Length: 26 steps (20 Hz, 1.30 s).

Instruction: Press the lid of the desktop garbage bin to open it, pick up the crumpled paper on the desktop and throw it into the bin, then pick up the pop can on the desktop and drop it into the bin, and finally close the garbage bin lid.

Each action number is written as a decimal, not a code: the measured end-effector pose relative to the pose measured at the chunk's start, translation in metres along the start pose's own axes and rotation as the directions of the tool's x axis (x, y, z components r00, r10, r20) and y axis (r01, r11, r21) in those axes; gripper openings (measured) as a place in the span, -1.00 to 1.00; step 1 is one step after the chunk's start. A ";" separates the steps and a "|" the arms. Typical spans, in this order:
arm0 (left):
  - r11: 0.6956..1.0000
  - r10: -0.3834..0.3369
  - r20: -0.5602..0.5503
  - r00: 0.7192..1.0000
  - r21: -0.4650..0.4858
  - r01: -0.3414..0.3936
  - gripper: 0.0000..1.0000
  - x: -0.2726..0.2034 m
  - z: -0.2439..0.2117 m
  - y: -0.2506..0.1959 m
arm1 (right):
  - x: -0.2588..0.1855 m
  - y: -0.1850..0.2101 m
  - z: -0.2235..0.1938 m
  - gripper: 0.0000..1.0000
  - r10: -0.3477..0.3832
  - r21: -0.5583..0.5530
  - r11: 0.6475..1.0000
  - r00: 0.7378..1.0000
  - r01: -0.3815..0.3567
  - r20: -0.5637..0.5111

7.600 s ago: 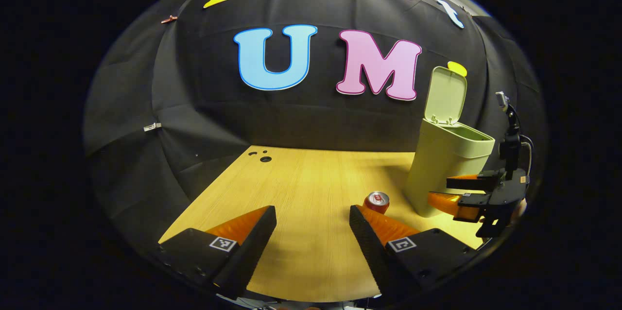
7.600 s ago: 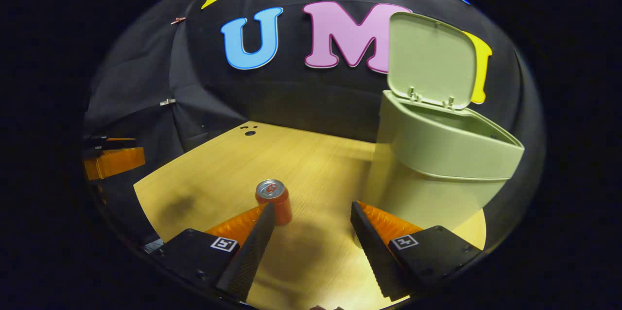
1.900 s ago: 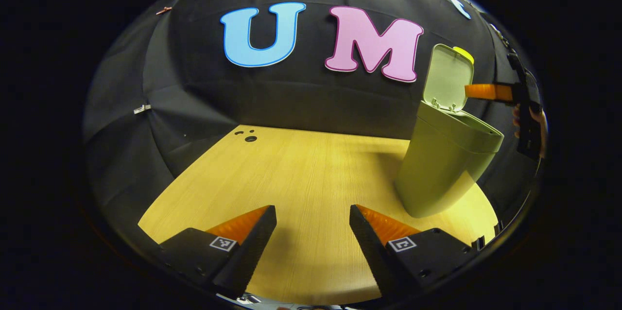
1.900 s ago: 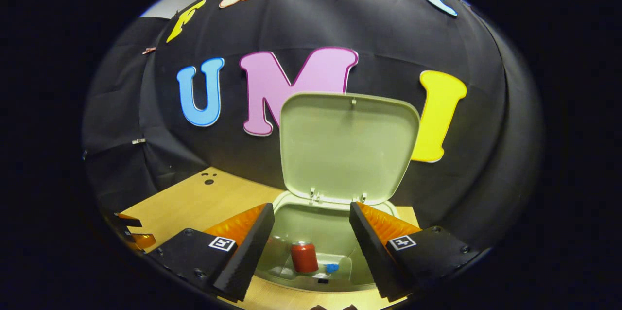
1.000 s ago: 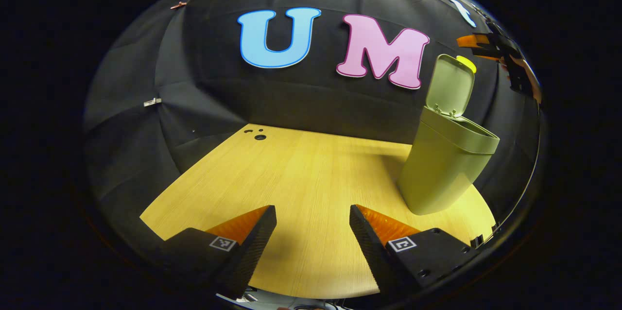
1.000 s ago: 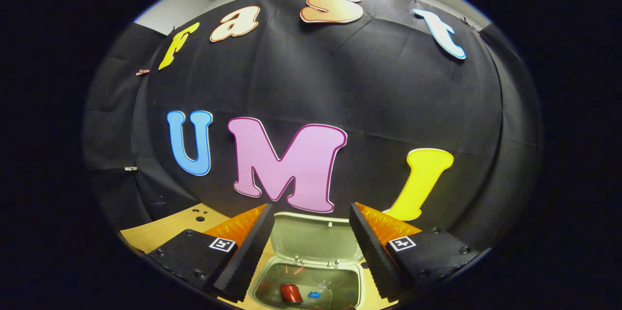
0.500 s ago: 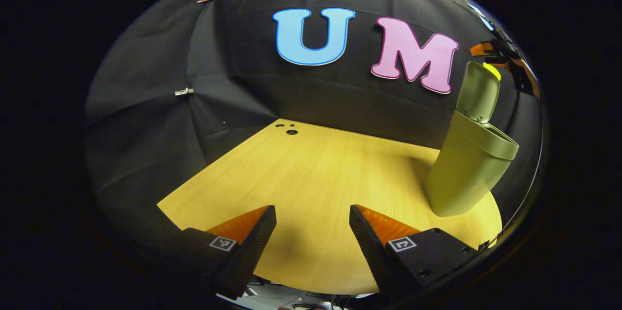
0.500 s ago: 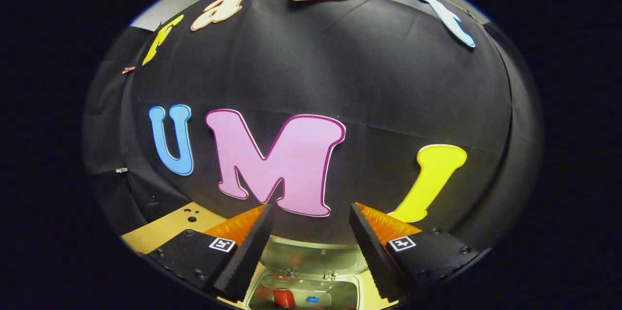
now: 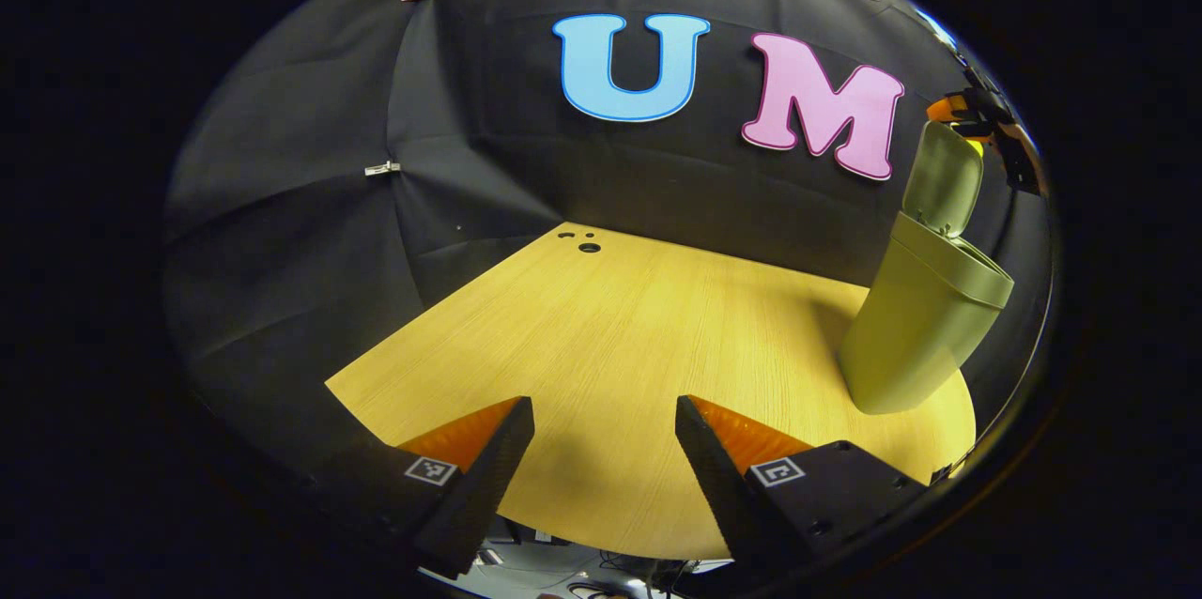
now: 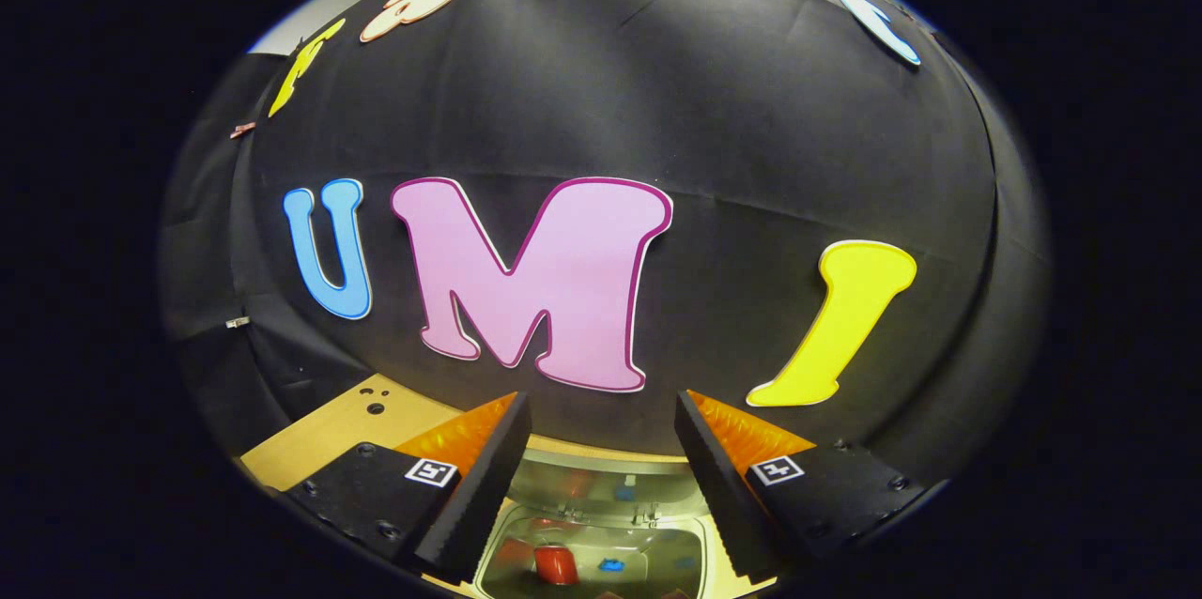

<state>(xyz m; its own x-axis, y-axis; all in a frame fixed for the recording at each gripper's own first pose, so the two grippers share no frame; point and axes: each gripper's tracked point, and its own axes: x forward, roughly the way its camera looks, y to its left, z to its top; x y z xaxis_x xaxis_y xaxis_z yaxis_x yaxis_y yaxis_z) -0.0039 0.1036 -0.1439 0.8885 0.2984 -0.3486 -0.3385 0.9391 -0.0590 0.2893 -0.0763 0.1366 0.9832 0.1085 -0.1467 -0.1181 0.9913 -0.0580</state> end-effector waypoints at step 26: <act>0.969 -0.178 -0.045 0.983 0.166 0.183 0.95 -0.001 -0.021 -0.070 | -0.088 0.003 -0.177 0.95 0.006 0.088 0.996 0.968 0.016 -0.250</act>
<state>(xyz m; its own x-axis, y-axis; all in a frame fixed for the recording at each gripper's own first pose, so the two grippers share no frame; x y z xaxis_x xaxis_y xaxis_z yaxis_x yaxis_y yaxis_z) 0.0125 0.0339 -0.1592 0.9196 0.1187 -0.3744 -0.1139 0.9929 0.0348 0.1779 -0.0965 -0.0253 0.9164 0.0928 -0.3893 -0.0896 0.9956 0.0264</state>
